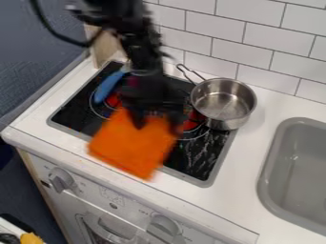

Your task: Move the orange cloth in the bottom right corner of the stove

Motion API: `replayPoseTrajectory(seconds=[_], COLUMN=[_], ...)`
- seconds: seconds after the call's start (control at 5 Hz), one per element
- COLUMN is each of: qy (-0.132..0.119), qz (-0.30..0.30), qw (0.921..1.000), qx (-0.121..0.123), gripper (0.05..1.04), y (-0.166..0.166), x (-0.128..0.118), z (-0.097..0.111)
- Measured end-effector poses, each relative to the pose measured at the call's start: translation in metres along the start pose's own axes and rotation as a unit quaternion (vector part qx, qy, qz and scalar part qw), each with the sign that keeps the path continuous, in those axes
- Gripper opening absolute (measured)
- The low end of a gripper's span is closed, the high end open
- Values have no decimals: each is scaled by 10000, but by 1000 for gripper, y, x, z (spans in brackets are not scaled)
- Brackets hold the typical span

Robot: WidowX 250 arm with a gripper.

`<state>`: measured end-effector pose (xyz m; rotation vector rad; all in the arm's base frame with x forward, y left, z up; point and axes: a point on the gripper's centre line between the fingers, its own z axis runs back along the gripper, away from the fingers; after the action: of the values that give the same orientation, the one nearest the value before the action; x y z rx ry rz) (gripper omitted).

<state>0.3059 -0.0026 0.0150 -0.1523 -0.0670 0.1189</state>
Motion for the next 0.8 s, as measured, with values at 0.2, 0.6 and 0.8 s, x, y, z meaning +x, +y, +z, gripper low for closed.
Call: replayPoseTrajectory(seconds=[0.2,0.6,0.8], qy=[139,291,125], qz=[-115,84,-330], qw=[9998,9987,9967], qx=[-46,418,729], gripper=[1001,1001,1001], y=[-50,-73,-70], x=[-1,-6,-3], z=[1,8,24])
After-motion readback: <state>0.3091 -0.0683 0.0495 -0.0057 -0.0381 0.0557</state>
